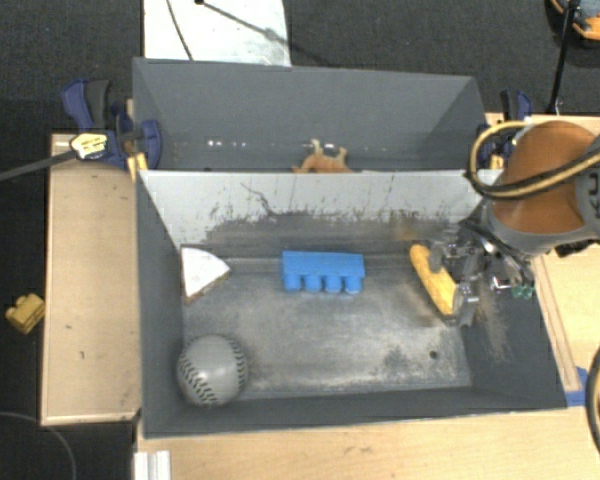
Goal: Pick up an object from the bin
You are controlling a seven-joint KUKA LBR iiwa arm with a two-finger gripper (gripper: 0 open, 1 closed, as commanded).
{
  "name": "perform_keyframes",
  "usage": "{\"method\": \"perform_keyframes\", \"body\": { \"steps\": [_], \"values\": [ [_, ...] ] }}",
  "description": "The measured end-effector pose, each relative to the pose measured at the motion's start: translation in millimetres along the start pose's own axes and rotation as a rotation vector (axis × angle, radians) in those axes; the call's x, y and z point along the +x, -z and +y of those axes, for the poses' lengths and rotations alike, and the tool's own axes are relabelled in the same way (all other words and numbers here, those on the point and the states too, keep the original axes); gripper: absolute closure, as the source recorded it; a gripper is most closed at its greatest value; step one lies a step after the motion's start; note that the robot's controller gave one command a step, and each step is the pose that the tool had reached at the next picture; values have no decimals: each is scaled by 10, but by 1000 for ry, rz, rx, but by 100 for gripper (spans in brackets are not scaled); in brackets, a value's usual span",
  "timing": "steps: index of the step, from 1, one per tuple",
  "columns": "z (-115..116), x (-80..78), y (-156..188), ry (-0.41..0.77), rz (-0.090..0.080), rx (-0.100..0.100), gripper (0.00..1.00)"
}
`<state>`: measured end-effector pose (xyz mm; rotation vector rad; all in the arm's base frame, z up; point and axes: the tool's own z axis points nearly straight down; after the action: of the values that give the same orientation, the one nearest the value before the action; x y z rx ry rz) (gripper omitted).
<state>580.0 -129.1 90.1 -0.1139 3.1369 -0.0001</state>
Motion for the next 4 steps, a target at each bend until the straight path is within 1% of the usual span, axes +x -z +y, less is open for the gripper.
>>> {"method": "perform_keyframes", "body": {
  "steps": [1, 2, 3, 4],
  "values": [
    [-151, 28, -116, 19, -5, -1, 0],
    [-228, -45, -183, -203, -2, 1, 100],
    [-221, -41, -192, -201, 0, 0, 100],
    [-85, -16, 107, -193, -1, 1, 100]
  ]
}}
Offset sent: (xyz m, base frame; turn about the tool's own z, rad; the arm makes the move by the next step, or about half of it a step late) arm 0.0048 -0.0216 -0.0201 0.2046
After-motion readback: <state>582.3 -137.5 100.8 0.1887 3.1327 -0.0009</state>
